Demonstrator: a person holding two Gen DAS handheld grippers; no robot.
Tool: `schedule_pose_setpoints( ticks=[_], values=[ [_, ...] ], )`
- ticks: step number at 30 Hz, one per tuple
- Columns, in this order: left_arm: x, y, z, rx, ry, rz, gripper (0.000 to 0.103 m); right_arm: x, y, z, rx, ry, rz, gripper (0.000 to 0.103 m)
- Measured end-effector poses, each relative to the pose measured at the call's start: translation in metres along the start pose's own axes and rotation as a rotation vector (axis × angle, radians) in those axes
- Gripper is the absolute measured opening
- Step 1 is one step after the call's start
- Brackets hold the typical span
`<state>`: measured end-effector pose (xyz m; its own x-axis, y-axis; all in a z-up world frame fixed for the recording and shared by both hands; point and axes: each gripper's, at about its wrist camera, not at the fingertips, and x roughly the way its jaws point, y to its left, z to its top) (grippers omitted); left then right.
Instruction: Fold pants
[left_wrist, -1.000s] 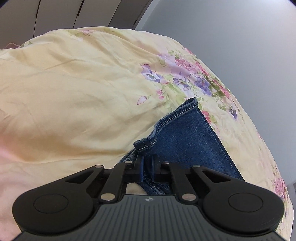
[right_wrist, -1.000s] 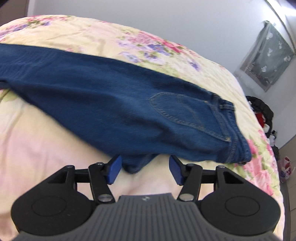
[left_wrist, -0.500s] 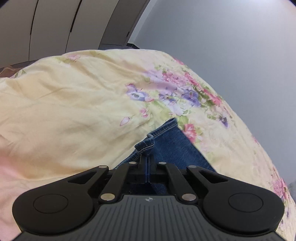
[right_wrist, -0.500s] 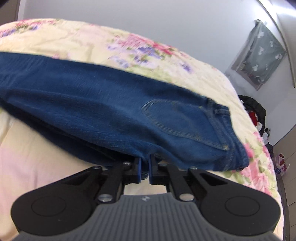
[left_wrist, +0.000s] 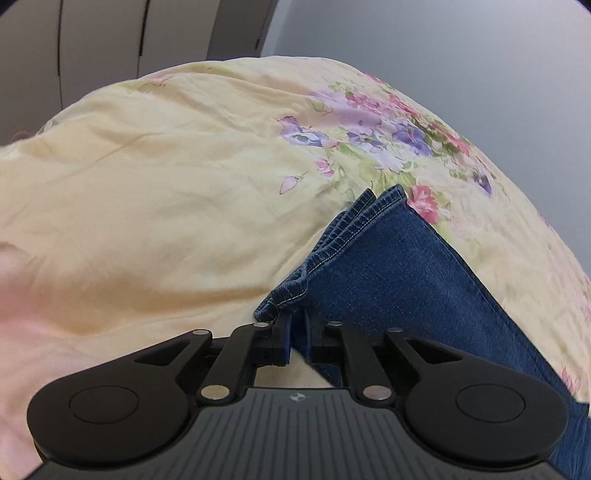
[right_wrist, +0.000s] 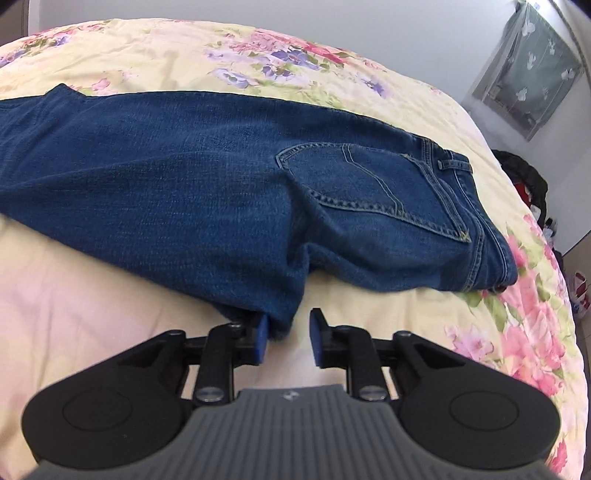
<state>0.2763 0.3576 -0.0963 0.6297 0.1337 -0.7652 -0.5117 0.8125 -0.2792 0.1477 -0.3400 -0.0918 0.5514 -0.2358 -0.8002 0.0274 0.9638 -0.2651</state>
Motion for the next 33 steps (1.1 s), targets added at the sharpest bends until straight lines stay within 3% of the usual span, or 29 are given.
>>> schedule_pose_setpoints(
  ticks=[1, 2, 6, 9, 14, 20, 22, 24, 26, 30, 33],
  values=[
    [-0.004, 0.0, 0.004, 0.024, 0.016, -0.014, 0.021, -0.006, -0.003, -0.001, -0.001, -0.003, 0.007, 0.03],
    [-0.007, -0.001, 0.007, 0.047, 0.026, -0.02, 0.031, -0.011, -0.006, -0.001, 0.003, -0.009, 0.007, 0.036],
    [-0.023, -0.025, 0.025, 0.219, -0.022, -0.005, 0.052, -0.031, -0.024, 0.005, 0.033, -0.047, 0.01, 0.038],
    [-0.024, -0.048, 0.04, 0.306, -0.048, -0.04, 0.06, -0.037, -0.032, 0.024, 0.03, -0.085, -0.022, 0.04],
    [0.006, -0.087, 0.06, 0.413, -0.051, -0.031, 0.061, -0.012, -0.042, 0.071, 0.082, -0.116, -0.042, 0.042],
    [0.062, -0.097, 0.071, 0.385, -0.05, -0.002, 0.061, 0.034, -0.037, 0.11, 0.121, -0.125, -0.033, 0.042],
    [0.072, -0.094, 0.074, 0.347, -0.032, -0.034, 0.049, 0.046, -0.032, 0.116, 0.112, -0.121, -0.026, 0.042],
    [0.077, -0.094, 0.075, 0.335, -0.033, -0.031, 0.019, 0.056, -0.028, 0.12, 0.107, -0.111, -0.025, 0.042],
    [0.073, -0.095, 0.074, 0.336, -0.067, -0.04, 0.005, 0.066, -0.027, 0.121, 0.103, -0.099, -0.039, 0.042],
    [0.045, -0.104, 0.071, 0.358, -0.19, -0.036, 0.003, 0.082, -0.032, 0.119, 0.115, -0.074, -0.07, 0.042],
    [0.031, -0.104, 0.081, 0.312, -0.256, -0.022, 0.003, 0.086, -0.037, 0.117, 0.122, -0.068, -0.091, 0.042]
  ],
)
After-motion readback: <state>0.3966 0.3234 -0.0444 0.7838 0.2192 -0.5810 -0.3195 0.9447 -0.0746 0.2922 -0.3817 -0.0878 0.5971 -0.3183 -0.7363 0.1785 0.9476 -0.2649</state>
